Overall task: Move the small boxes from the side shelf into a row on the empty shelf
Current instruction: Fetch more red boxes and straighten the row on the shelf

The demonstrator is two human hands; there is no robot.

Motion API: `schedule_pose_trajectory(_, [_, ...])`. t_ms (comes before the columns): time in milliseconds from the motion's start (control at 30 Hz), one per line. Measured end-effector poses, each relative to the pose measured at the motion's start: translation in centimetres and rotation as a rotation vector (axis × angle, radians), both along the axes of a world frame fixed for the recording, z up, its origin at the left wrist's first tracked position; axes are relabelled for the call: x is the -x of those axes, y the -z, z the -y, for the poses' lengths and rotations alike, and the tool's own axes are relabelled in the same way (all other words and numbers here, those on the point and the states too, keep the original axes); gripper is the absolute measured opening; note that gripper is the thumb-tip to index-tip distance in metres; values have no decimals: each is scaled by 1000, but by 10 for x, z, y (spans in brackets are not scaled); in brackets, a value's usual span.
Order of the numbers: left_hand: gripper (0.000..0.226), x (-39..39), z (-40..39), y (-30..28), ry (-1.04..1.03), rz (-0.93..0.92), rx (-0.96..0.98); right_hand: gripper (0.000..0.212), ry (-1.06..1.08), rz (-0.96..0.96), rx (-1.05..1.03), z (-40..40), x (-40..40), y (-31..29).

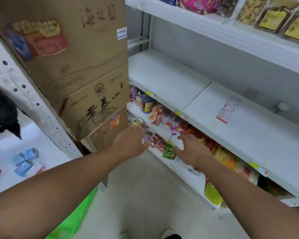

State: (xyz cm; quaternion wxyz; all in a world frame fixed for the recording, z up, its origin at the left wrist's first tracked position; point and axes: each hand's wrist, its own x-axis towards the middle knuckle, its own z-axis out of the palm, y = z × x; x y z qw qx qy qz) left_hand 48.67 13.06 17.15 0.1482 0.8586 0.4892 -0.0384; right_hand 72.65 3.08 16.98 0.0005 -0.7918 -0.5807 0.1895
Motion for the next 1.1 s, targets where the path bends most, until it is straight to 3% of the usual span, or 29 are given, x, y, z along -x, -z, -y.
schedule_pose_trajectory(300, [55,51,57,-31,-212,-70,-56,62,-200,-59,-43,-5,39,-20])
schedule_pose_trajectory(500, [55,69,111,-23,-347,-165,-39,66,-354,-155,-56,12,47,-5])
schedule_pose_trajectory(600, [59,88,146,-18,-433,-198,-22,59,-465,-175,-38,26,59,4])
schedule_pose_trajectory(833, [60,144,211,-34,-593,-234,-24,60,-643,-211,-40,47,126,-10])
schedule_pose_trajectory(1100, [66,237,265,-39,-740,-227,-23,61,-763,-127,-79,76,215,-28])
